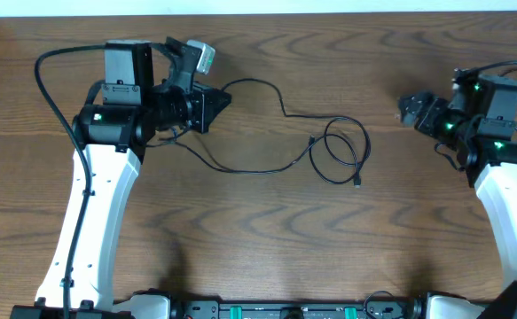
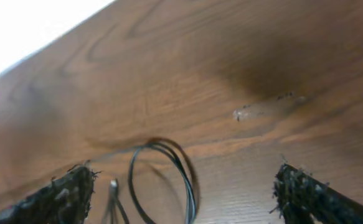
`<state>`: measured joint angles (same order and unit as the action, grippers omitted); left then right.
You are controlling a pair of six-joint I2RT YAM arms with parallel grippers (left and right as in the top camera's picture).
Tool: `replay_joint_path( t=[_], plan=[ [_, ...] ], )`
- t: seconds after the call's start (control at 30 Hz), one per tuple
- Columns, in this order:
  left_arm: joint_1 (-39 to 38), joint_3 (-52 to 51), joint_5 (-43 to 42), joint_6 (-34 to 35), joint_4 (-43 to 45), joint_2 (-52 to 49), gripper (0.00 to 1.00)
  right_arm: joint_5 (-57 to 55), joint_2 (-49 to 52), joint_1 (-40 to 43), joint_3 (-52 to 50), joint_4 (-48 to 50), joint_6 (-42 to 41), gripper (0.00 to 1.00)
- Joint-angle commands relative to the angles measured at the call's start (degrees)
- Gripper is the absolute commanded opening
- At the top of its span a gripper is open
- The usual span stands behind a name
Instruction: Untangle cables
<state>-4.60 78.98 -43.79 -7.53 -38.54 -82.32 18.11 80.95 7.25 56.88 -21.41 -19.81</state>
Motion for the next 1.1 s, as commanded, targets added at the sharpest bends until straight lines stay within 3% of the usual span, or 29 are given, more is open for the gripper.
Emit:
replay_joint_path(
  t=[0.0,0.07,0.27,0.33,0.87,1.07],
  plan=[
    [0.1,0.0,-13.9,-0.3,5.8,0.8,0.07,6.6,3.9,-2.5,0.3,0.0,9.2,0.94],
    [0.1,0.0,-19.1,0.2,10.4,0.8,0.07,8.7,5.5,-3.4,0.3,0.8,9.7,0.95],
    [0.1,0.0,-31.5,16.1,33.4,0.8,0.07,11.0,10.2,-8.3,0.3,7.0,9.6,0.95],
    [0.1,0.0,-32.1,18.9,36.7,0.8,0.07,11.0,10.6,-9.9,0.3,8.1,9.6,0.96],
    [3.7,0.0,-32.1,18.8,36.8,0.8,0.07,10.7,10.7,-15.2,0.3,-1.8,23.0,0.99],
    [6.3,0.0,-29.4,17.7,31.7,0.8,0.07,3.7,10.7,-15.1,0.3,0.9,15.3,0.99]
  ],
)
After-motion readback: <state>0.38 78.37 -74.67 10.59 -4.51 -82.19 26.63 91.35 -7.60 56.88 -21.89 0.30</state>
